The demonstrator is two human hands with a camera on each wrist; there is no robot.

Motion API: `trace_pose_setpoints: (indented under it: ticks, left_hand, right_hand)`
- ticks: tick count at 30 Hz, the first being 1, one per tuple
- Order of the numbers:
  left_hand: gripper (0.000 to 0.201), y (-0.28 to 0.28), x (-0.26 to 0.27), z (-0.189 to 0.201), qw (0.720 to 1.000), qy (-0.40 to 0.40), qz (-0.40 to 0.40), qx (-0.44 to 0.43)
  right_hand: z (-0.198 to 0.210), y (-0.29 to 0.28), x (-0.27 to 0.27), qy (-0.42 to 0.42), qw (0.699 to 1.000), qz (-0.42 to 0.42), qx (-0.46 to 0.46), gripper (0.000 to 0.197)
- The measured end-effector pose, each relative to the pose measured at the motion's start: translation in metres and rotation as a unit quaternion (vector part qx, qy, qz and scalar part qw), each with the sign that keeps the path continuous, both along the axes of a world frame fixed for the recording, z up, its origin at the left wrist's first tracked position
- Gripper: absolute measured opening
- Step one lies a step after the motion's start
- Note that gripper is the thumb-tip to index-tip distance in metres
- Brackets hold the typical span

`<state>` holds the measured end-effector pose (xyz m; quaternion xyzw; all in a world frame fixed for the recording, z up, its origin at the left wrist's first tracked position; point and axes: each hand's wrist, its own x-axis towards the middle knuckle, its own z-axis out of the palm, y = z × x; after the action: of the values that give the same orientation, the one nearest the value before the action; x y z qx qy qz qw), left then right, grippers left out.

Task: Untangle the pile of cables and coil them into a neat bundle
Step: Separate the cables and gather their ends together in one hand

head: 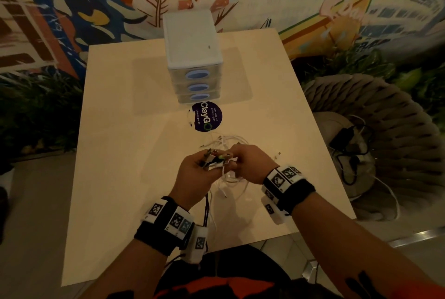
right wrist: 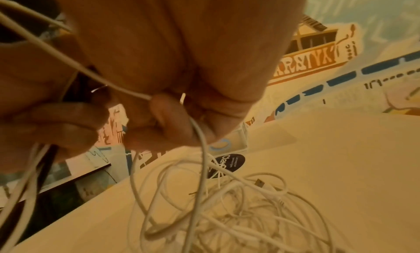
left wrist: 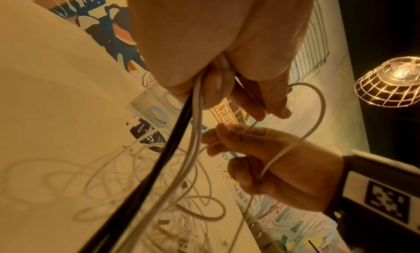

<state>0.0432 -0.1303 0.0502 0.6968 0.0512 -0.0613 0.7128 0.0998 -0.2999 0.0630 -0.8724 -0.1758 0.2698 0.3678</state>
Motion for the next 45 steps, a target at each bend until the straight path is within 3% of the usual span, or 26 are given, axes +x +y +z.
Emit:
trace_pose_setpoints:
  ticks: [2, 4, 8, 13, 16, 18, 21, 25, 27, 29, 34, 40, 45]
  left_hand:
    - [0.037, 0.003, 0.001, -0.007, 1.0, 0.001, 0.013, 0.02]
    - [0.035, 0.005, 0.002, -0.012, 0.998, 0.004, 0.038, 0.044]
    - [0.018, 0.005, 0.001, -0.015, 0.993, 0.003, 0.078, 0.089]
    - [0.032, -0.003, -0.002, -0.01, 0.999, 0.029, -0.006, 0.032]
    - [0.016, -0.006, -0.001, -0.009, 0.996, 0.042, -0.013, 0.072]
    - [0.006, -0.006, -0.001, -0.008, 0.996, 0.042, 0.006, 0.084]
    - [0.015, -0.004, -0.003, -0.004, 0.997, 0.02, 0.047, 0.056]
    - [0.01, -0.002, -0.009, 0.004, 0.997, -0.017, 0.073, 0.015]
    - [0.009, 0.0, -0.012, 0.006, 0.996, -0.031, 0.083, -0.015]
    - [0.01, 0.002, -0.016, 0.01, 0.996, -0.031, 0.076, -0.041]
    - [0.011, 0.009, -0.019, 0.016, 0.997, -0.032, 0.047, -0.056]
    - [0.017, 0.008, -0.019, 0.014, 0.996, -0.039, 0.073, -0.011]
    - [0.017, 0.007, -0.022, 0.016, 0.992, -0.048, 0.118, -0.022]
  right_hand:
    - [-0.006, 0.0, 0.001, -0.036, 0.999, -0.004, -0.003, 0.019]
    - [-0.016, -0.005, 0.002, -0.036, 0.998, -0.034, 0.027, 0.016]
    - [-0.021, -0.015, 0.003, 0.058, 0.963, -0.164, 0.206, 0.018]
    - [-0.005, -0.014, 0.004, 0.083, 0.924, -0.194, 0.319, 0.017]
    - [0.003, -0.014, 0.006, 0.097, 0.918, -0.177, 0.341, 0.019]
    - [0.005, -0.016, 0.006, 0.099, 0.925, -0.169, 0.326, 0.02]
    - [0.0, -0.024, 0.007, 0.109, 0.941, -0.15, 0.284, 0.02]
    - [-0.023, -0.042, 0.002, 0.095, 0.992, -0.052, 0.07, 0.017]
    - [-0.035, -0.05, -0.004, 0.071, 0.996, -0.045, -0.019, 0.011]
    - [-0.046, -0.057, -0.009, 0.042, 0.994, -0.078, -0.064, 0.018]
    - [-0.05, -0.058, -0.021, 0.131, 0.984, -0.102, -0.073, 0.048]
    - [-0.032, -0.049, -0.02, 0.209, 0.958, -0.19, 0.051, 0.075]
    - [-0.04, -0.052, -0.03, 0.234, 0.966, -0.094, -0.063, 0.071]
